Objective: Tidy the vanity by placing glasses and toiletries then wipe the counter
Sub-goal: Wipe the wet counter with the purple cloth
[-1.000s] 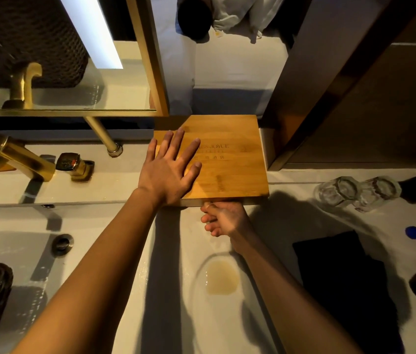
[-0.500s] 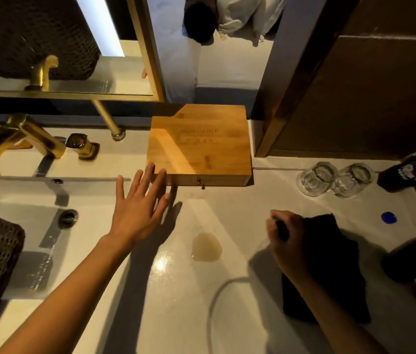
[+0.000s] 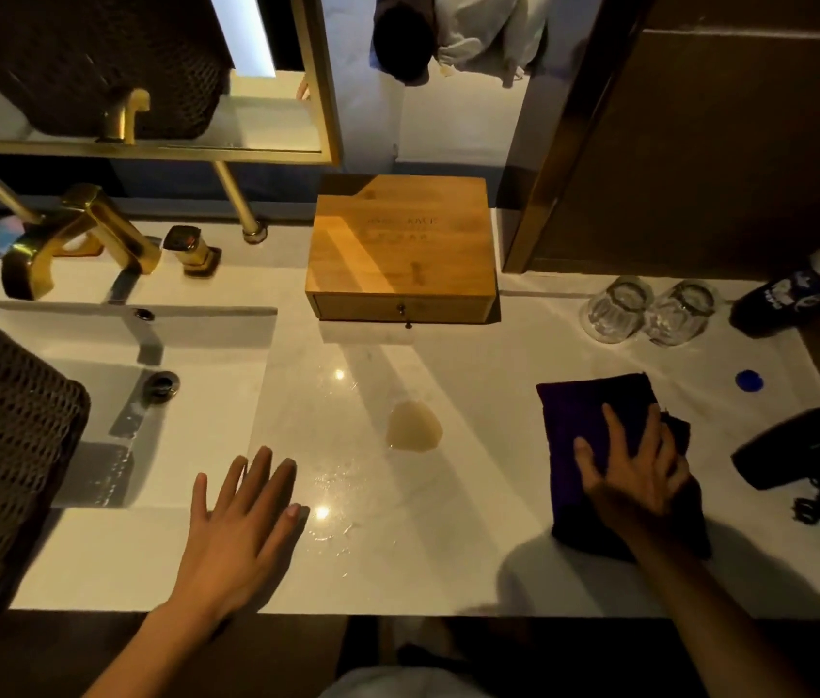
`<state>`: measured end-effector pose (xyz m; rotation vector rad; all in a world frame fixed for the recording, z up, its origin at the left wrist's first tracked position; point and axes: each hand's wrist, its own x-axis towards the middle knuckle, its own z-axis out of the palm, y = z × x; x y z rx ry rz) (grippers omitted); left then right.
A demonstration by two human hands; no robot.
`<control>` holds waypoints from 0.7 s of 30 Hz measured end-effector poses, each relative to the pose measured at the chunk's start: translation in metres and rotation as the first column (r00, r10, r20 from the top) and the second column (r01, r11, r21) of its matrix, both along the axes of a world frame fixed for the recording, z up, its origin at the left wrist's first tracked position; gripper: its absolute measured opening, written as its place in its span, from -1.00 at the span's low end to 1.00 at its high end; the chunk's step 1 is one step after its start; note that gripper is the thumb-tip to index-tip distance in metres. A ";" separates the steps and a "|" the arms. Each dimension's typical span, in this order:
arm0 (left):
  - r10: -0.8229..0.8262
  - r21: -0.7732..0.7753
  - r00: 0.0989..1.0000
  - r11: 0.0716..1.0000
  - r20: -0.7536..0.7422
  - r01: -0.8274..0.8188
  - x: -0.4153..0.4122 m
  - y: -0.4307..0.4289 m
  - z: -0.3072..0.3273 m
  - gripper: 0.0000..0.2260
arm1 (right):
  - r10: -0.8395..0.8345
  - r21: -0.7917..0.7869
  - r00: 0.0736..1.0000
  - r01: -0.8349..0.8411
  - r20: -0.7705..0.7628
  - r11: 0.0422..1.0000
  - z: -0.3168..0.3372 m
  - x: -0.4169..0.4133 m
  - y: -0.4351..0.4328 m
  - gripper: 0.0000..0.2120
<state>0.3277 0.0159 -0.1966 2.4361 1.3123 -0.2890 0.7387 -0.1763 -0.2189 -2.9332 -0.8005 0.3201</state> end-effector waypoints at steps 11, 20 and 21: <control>0.017 0.135 0.999 0.991 -0.035 -0.012 -0.023 -0.022 -0.033 -0.40 | 0.042 -0.050 0.999 -0.041 0.016 0.998 -0.019 -0.031 -0.005 -0.28; -0.006 0.194 1.000 0.981 0.007 0.005 -0.025 -0.022 -0.048 -0.39 | 0.050 -0.089 0.998 -0.047 0.032 0.995 -0.023 -0.077 0.025 -0.32; -0.004 0.192 1.000 0.981 0.006 0.003 -0.025 -0.022 -0.048 -0.39 | 0.068 -0.094 0.997 -0.065 0.027 0.993 -0.022 -0.080 0.031 -0.34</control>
